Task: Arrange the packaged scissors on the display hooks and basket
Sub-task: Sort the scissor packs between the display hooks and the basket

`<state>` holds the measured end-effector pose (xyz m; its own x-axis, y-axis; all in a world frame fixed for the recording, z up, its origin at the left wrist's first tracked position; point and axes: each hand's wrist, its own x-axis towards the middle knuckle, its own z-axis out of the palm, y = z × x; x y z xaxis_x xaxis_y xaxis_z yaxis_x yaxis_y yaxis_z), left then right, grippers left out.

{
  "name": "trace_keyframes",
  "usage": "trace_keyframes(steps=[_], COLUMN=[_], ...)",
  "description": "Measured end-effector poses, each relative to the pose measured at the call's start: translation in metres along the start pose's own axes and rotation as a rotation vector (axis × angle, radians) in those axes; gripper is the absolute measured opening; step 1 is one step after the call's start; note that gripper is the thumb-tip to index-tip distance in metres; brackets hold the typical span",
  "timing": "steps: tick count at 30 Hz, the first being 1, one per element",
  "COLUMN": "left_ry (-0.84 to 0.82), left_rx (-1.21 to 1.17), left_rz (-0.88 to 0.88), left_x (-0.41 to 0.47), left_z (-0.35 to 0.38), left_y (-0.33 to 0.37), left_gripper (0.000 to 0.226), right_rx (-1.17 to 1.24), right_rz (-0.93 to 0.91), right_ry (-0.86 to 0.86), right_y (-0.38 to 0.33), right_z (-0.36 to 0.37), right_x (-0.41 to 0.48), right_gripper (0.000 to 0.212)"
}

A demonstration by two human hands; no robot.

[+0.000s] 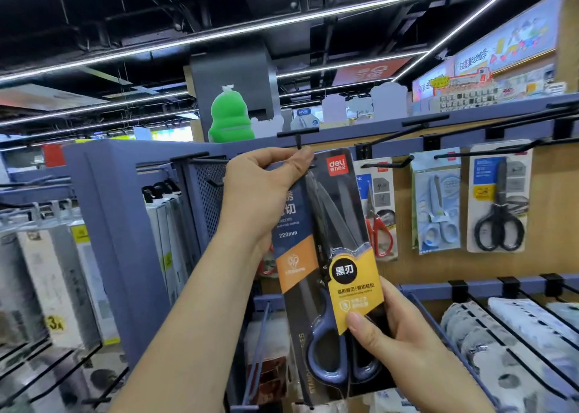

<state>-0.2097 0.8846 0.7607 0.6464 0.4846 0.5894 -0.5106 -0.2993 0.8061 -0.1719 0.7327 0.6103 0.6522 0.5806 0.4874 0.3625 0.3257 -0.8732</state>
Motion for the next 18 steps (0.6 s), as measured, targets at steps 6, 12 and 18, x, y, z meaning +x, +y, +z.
trace_keyframes(steps=[6, 12, 18], left_ry=[-0.066, 0.070, -0.047], left_rx=[-0.039, 0.124, 0.228], left_rz=[-0.063, -0.042, -0.038], left_x=[0.004, 0.007, -0.048], left_z=[-0.007, 0.003, -0.014], left_y=[0.000, -0.019, -0.064], left_gripper=[0.019, 0.010, 0.064], right_rx=[-0.011, 0.119, 0.114], right_rz=[0.011, 0.028, 0.021], right_ry=[0.048, 0.103, 0.220], right_y=[0.006, 0.010, 0.016], right_z=[0.003, 0.009, 0.008], right_x=[0.000, 0.002, 0.015], right_gripper=[0.027, 0.030, 0.028])
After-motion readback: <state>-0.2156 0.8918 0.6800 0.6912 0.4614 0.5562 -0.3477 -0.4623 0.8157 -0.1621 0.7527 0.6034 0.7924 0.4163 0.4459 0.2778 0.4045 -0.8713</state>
